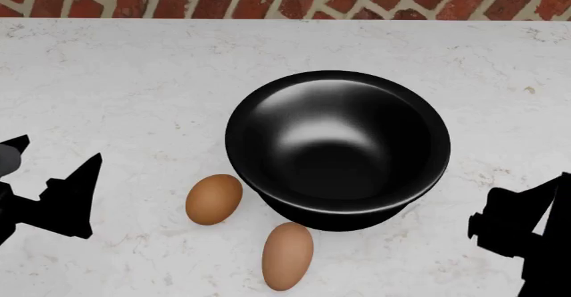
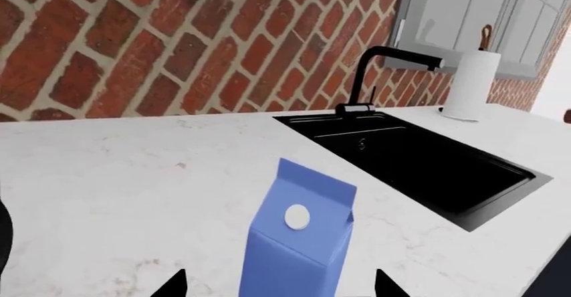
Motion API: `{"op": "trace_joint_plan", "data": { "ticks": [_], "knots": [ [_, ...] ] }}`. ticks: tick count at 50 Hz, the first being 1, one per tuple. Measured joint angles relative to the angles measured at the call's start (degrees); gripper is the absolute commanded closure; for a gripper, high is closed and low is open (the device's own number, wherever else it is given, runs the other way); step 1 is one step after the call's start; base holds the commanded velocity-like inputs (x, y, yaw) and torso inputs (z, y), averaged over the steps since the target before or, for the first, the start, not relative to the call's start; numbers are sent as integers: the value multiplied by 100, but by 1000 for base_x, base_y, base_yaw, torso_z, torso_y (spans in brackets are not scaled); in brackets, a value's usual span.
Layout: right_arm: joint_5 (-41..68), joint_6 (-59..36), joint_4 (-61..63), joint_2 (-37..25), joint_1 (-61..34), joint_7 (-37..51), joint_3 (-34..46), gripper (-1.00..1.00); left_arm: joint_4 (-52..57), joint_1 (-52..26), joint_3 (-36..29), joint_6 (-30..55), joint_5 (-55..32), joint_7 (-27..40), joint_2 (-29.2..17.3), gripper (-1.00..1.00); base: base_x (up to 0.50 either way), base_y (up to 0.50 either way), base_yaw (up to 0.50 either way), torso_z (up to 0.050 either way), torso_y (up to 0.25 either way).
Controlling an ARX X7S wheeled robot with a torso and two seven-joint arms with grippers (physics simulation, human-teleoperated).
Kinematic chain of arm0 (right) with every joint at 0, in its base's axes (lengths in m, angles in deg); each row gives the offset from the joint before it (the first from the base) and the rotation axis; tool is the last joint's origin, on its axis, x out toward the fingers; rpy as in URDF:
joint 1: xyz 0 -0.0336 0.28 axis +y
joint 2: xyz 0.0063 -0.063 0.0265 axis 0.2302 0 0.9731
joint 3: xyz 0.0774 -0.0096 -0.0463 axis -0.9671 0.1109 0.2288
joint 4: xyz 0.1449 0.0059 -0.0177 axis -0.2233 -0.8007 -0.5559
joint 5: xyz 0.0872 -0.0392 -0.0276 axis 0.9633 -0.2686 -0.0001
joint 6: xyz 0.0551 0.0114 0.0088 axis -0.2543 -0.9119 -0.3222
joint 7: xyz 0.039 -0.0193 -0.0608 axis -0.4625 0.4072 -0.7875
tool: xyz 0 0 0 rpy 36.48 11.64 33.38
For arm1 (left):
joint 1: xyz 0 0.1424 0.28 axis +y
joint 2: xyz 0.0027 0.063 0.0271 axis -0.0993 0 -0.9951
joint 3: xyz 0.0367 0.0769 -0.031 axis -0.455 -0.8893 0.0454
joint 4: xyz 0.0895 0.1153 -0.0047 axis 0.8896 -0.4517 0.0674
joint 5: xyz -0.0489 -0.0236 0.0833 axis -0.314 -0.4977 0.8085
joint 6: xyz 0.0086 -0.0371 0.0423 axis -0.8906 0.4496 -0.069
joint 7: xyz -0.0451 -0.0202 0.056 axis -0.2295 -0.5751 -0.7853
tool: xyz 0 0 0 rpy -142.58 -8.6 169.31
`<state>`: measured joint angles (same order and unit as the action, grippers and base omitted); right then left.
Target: Place the eggs and milk next to the bowl.
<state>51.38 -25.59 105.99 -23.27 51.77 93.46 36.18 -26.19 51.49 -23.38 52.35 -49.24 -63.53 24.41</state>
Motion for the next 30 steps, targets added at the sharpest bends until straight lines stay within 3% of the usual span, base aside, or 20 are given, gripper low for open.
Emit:
{"op": "trace_joint_plan", "data": {
  "ticks": [30],
  "knots": [
    [-330, 451, -797, 95, -133, -87, 179, -100, 22, -4, 9, -16, -11, 3, -55, -100, 0, 0, 0, 0, 0]
  ]
}}
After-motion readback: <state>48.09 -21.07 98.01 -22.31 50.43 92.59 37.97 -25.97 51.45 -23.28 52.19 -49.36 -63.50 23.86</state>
